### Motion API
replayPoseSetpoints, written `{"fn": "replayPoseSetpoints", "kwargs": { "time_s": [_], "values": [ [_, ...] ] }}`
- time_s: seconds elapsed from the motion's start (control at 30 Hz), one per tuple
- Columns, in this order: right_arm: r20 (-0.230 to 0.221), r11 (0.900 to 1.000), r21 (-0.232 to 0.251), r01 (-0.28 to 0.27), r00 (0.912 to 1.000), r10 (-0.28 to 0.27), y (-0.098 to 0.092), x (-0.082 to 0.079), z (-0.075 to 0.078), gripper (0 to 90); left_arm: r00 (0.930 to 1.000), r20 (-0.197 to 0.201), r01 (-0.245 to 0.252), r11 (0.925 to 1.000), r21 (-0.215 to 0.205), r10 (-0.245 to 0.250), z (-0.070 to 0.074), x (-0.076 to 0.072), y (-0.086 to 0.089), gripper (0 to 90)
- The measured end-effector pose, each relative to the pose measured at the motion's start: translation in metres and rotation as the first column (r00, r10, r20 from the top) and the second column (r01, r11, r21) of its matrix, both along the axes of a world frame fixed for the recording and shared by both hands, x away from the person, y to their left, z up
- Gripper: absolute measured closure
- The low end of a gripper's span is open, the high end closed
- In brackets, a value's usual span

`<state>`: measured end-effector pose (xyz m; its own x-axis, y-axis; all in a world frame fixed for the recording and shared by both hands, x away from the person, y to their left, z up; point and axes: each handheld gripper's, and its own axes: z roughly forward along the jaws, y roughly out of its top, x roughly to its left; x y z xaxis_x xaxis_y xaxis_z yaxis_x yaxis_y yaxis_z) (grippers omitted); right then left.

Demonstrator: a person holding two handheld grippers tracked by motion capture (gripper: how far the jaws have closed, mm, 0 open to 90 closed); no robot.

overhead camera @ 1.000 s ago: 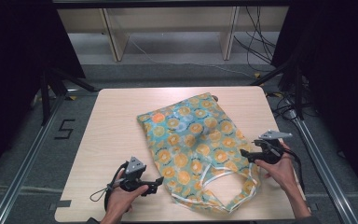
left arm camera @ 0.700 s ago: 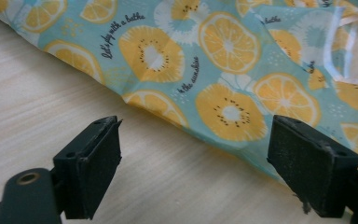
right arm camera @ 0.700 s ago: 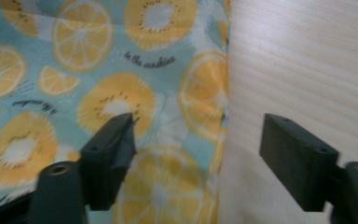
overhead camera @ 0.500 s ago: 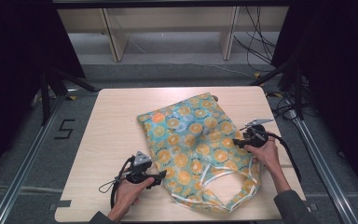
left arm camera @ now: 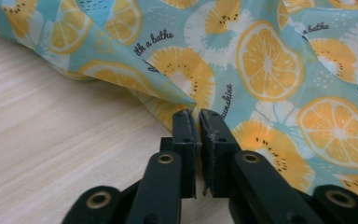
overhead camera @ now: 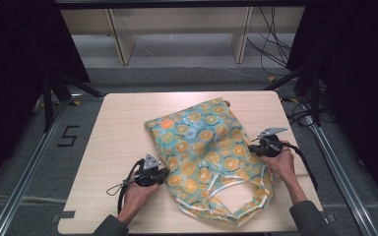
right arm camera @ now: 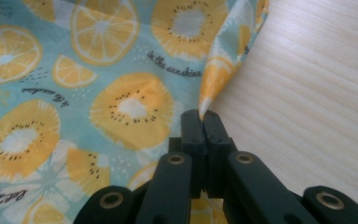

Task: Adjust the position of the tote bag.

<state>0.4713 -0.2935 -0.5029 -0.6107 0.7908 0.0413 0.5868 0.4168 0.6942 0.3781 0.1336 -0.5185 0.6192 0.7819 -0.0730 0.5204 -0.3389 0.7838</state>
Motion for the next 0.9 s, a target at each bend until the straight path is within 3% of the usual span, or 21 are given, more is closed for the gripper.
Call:
{"fn": "replayPoseSetpoints", "kwargs": {
  "time_s": [0.07, 0.13, 0.17, 0.2, 0.27, 0.3, 0.33, 0.4, 0.43, 0.5, 0.53, 0.57, 0.6, 0.63, 0.7, 0.9],
  "values": [
    [-0.007, 1.0, -0.003, -0.012, 0.9999, 0.012, 0.003, -0.005, 0.002, 90.0, 1.0, 0.004, 0.005, 0.9997, 0.023, -0.005, 0.002, 0.002, 0.005, 87.2],
    [0.005, 0.999, -0.007, -0.031, 0.9995, 0.031, 0.006, -0.012, 0.003, 90.0, 0.9999, 0.012, -0.002, 0.9997, 0.026, 0.001, 0.003, 0.004, 0.01, 88.0],
    [0.002, 0.999, -0.007, -0.044, 0.999, 0.044, 0.007, -0.016, 0.005, 90.0, 0.9997, 0.001, -0.023, 0.9997, 0.005, 0.023, 0.003, 0.004, 0.011, 88.0],
    [0.001, 0.998, 0.006, -0.055, 0.9985, 0.055, 0.008, -0.019, 0.006, 90.0, 0.9997, 0.007, -0.023, 0.9995, 0.022, 0.022, 0.004, 0.006, 0.015, 88.1],
    [-0.01, 0.998, 0.006, -0.058, 0.9982, 0.059, 0.011, -0.026, 0.01, 90.0, 0.9995, 0.016, -0.028, 0.9993, 0.023, 0.028, 0.005, 0.01, 0.022, 88.1],
    [0.0, 0.996, -0.006, -0.088, 0.9961, 0.088, 0.01, -0.028, 0.012, 90.0, 0.9991, 0.021, -0.037, 0.9992, 0.016, 0.037, 0.006, 0.012, 0.025, 88.1],
    [0.008, 0.997, 0.019, -0.079, 0.9969, 0.078, 0.015, -0.032, 0.011, 90.0, 0.9993, 0.019, -0.035, 0.9989, 0.032, 0.034, 0.007, 0.014, 0.028, 88.1],
    [-0.01, 0.995, 0.014, -0.095, 0.9954, 0.095, 0.018, -0.037, 0.014, 90.0, 0.9988, 0.027, -0.042, 0.9985, 0.034, 0.041, 0.009, 0.019, 0.034, 88.1],
    [0.011, 0.992, 0.013, -0.124, 0.9922, 0.124, 0.018, -0.038, 0.015, 90.0, 0.9984, 0.019, -0.053, 0.9982, 0.027, 0.052, 0.009, 0.021, 0.037, 88.2],
    [0.022, 0.991, 0.049, -0.122, 0.9923, 0.122, 0.021, -0.043, 0.012, 90.0, 0.9976, 0.019, -0.066, 0.9978, 0.006, 0.066, 0.009, 0.027, 0.042, 88.2],
    [-0.032, 0.993, 0.035, -0.115, 0.9927, 0.116, 0.021, -0.046, 0.014, 90.0, 0.9975, 0.013, -0.069, 0.9975, 0.01, 0.069, 0.009, 0.029, 0.044, 88.1],
    [0.029, 0.991, 0.048, -0.123, 0.9921, 0.122, 0.022, -0.045, 0.01, 90.0, 0.9972, 0.01, -0.074, 0.9972, 0.008, 0.074, 0.009, 0.031, 0.046, 88.0],
    [-0.038, 0.993, 0.034, -0.117, 0.9923, 0.118, 0.022, -0.049, 0.014, 90.0, 0.9967, 0.009, -0.081, 0.9967, 0.008, 0.081, 0.009, 0.033, 0.047, 88.0],
    [-0.014, 0.99, 0.038, -0.135, 0.9906, 0.136, 0.022, -0.048, 0.012, 90.0, 0.9965, 0.008, -0.083, 0.9965, 0.007, 0.083, 0.009, 0.035, 0.048, 88.0],
    [-0.008, 0.988, 0.05, -0.146, 0.9892, 0.146, 0.024, -0.05, 0.012, 90.0, 0.9959, 0.01, -0.09, 0.9959, -0.003, 0.09, 0.009, 0.038, 0.051, 88.1],
    [-0.025, 0.983, 0.06, -0.176, 0.9837, 0.178, 0.027, -0.052, 0.009, 90.0, 0.9942, 0.012, -0.107, 0.994, 0.021, 0.107, 0.011, 0.042, 0.059, 88.0]
  ]
}}
